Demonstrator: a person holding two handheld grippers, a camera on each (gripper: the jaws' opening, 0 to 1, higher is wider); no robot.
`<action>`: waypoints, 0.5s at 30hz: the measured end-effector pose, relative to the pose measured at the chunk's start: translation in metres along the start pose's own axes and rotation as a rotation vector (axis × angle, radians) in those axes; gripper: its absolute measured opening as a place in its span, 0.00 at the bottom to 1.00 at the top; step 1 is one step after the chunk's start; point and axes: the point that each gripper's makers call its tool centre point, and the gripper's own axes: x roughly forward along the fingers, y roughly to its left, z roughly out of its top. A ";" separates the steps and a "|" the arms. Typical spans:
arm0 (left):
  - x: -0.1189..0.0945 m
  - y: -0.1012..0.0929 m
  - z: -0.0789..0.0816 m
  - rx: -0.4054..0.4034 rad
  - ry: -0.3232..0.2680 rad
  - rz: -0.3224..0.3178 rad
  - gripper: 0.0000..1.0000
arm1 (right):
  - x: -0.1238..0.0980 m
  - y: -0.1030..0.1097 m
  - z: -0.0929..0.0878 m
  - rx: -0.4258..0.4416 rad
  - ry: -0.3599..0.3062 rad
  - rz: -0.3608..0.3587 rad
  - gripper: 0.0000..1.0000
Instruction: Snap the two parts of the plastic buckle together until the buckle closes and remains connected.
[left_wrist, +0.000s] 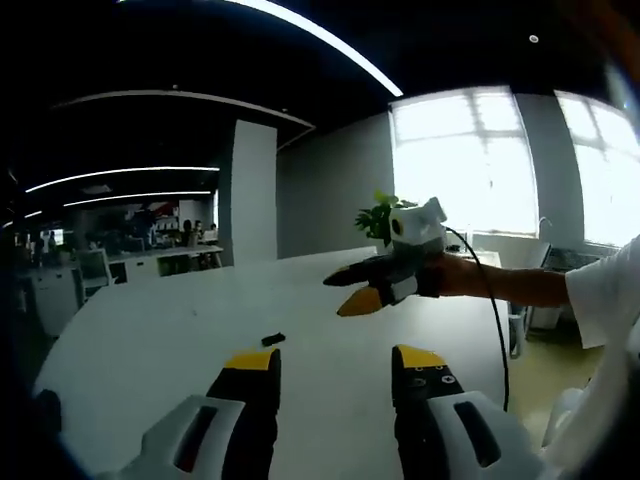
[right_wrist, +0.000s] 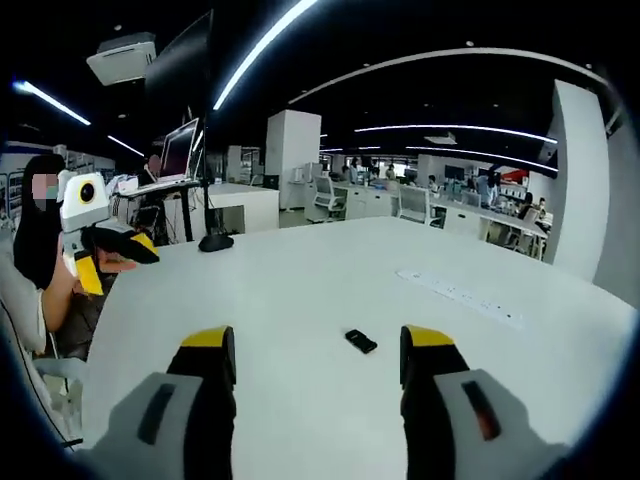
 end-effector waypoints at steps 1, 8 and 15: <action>-0.001 0.001 0.001 0.000 -0.005 0.007 0.50 | -0.005 0.003 0.000 0.002 -0.007 -0.008 0.70; -0.015 0.001 0.013 0.012 -0.036 0.053 0.59 | -0.044 0.019 0.000 -0.025 -0.033 -0.074 0.90; -0.035 0.007 0.016 0.020 -0.026 0.119 0.70 | -0.093 0.016 0.002 0.027 -0.056 -0.173 0.90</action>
